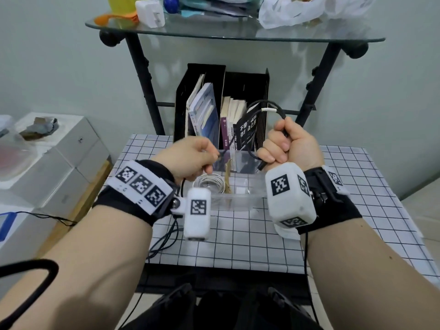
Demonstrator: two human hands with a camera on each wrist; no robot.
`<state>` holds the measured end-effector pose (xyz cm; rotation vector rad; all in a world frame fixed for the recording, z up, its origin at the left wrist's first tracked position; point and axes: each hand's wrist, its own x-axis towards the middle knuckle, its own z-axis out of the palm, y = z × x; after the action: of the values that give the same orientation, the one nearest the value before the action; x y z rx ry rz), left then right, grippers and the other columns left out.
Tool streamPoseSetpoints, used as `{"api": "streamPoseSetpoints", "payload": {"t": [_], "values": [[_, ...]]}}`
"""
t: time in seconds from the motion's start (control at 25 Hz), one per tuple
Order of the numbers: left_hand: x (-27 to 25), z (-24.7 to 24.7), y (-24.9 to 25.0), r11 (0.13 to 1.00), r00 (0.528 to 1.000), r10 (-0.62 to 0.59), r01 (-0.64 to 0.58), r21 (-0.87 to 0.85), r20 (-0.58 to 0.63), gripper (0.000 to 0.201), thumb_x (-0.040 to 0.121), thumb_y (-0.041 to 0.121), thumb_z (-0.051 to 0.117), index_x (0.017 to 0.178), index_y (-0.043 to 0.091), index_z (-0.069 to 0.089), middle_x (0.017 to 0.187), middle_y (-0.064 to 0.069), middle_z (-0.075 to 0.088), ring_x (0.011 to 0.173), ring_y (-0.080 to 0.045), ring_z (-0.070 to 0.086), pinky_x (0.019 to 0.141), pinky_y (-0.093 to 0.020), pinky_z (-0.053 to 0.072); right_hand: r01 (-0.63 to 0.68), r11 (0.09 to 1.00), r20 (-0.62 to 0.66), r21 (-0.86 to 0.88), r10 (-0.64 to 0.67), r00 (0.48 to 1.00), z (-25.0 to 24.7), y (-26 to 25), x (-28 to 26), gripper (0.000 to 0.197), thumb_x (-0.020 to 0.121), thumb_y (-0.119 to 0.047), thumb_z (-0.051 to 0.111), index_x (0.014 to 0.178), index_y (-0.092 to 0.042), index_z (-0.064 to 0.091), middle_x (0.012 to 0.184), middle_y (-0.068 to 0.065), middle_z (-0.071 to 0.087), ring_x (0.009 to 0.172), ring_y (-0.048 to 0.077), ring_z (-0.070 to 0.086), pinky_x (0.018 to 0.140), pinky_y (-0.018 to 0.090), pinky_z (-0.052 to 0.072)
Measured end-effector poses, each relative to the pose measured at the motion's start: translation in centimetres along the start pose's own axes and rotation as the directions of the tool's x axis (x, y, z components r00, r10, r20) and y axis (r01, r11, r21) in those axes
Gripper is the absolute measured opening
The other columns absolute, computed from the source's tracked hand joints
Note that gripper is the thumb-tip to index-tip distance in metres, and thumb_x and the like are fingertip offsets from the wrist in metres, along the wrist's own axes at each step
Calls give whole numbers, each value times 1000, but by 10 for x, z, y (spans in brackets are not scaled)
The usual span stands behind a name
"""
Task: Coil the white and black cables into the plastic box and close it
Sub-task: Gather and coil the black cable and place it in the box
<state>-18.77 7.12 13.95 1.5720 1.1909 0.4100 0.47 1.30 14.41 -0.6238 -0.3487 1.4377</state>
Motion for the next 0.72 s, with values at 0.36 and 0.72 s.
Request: {"api": "streamPoseSetpoints", "payload": {"t": [0.36,0.72], "values": [[-1,42,8,993,981,59,-76,88,183,10,88,6,60,87,13,67,67,-4,65,39,-6,46,39,-16,36,173,976,-198,136,-144,970,-11,0,-1,29,100,-17,34,77,-10,52,46,-3,29,35,12,26,47,24,32],[2,40,3,996,988,27,-39,76,151,9,91,3,57,93,6,65,68,-7,65,48,-9,60,49,-19,51,258,966,-289,-5,-248,925,-12,6,4,26,102,-14,34,85,-8,53,46,-4,31,36,11,27,45,24,36]]}}
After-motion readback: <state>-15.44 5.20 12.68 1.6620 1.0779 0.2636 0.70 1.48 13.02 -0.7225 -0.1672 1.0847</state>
